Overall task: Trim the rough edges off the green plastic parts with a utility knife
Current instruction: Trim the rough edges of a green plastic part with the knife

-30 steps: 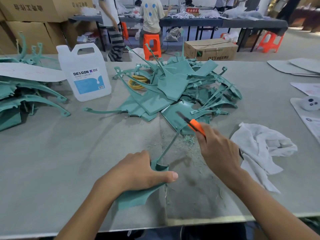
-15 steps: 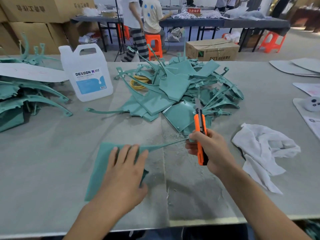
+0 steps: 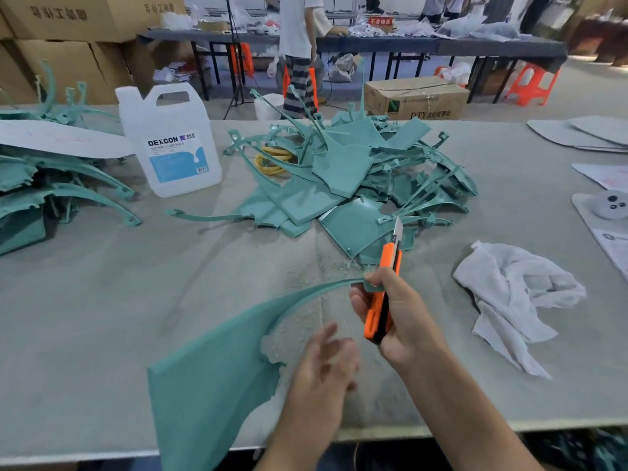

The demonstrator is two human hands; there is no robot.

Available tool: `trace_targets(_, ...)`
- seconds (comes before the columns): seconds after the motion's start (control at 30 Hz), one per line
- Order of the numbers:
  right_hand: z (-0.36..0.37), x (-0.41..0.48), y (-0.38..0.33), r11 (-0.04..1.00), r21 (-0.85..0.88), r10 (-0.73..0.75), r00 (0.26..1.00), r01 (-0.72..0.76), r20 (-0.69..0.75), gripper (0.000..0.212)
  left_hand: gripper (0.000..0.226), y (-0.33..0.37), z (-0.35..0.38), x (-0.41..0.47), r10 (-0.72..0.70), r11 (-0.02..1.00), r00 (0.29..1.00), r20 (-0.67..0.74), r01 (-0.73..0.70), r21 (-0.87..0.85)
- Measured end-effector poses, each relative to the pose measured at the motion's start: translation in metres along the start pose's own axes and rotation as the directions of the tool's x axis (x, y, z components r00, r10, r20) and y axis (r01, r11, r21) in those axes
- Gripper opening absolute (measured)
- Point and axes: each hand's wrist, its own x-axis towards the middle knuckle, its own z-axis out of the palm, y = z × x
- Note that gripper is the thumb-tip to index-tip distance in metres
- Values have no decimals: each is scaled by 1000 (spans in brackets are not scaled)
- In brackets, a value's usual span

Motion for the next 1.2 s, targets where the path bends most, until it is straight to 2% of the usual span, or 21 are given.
trace_targets(0.07, 2, -5, 2, 995, 72, 74, 997, -73, -12, 8, 61, 8, -3, 12, 40, 995, 993, -114, -51, -91)
trace_targets(0.17, 5, -11, 8, 971, 146, 191, 982, -189, -2, 14, 59, 23, -13, 24, 196, 961, 963, -185, -226, -160)
trace_targets(0.23, 6, -13, 16, 954, 147, 265, 964, -262, 2, 16, 53, 30, -22, 31, 331, 931, 917, -221, -356, -82)
trace_targets(0.3, 6, -13, 24, 947, 127, 296, 955, -294, 3, 16, 33, 37, -27, 36, 449, 893, 870, -205, -444, 72)
trace_targets(0.33, 6, -13, 27, 951, 101, 292, 956, -291, 8, 15, 26, 37, -29, 39, 482, 875, 854, -194, -461, 148)
trace_targets(0.4, 5, -12, 32, 975, -10, 224, 974, -224, 30, 16, 30, 40, -35, 41, 490, 869, 844, -219, -455, 194)
trace_targets(0.47, -1, -9, 37, 981, -183, 75, 996, -66, 42, 26, 38, 45, -49, 41, 500, 862, 836, -227, -454, 226)
trace_targets(0.5, -6, -8, 39, 957, -289, -11, 999, 22, 39, 28, 37, 45, -59, 42, 510, 847, 831, -222, -438, 302)
trace_targets(0.57, -17, -8, 41, 842, -507, -164, 983, 185, 85, 18, 20, 43, -79, 45, 525, 796, 821, -225, -380, 471)
trace_targets(0.63, -29, -10, 41, 662, -690, -221, 956, 292, 193, 7, 12, 39, -92, 49, 528, 744, 815, -241, -307, 593)
trace_targets(0.7, -39, -11, 40, 391, -832, -221, 918, 393, 329, 7, 27, 39, -94, 52, 528, 681, 821, -216, -257, 686)
trace_targets(0.77, -44, -16, 40, 95, -878, -198, 873, 469, 445, 14, 45, 43, -91, 52, 557, 583, 811, -179, -228, 779)
trace_targets(0.8, -43, -18, 41, 16, -872, -203, 855, 490, 477, 17, 50, 46, -89, 51, 567, 534, 807, -165, -208, 819)
trace_targets(0.97, -29, -31, 46, -175, -812, -189, 791, 556, 582, 53, 50, 58, -72, 50, 563, 419, 822, -86, -194, 887)
trace_targets(1.1, -23, -34, 46, -295, -790, -123, 798, 538, 589, 59, 35, 60, -63, 53, 542, 422, 837, -75, -194, 886)
trace_targets(1.2, -23, -34, 51, -325, -789, -124, 804, 521, 581, 60, 36, 60, -61, 56, 537, 424, 838, -94, -172, 889)
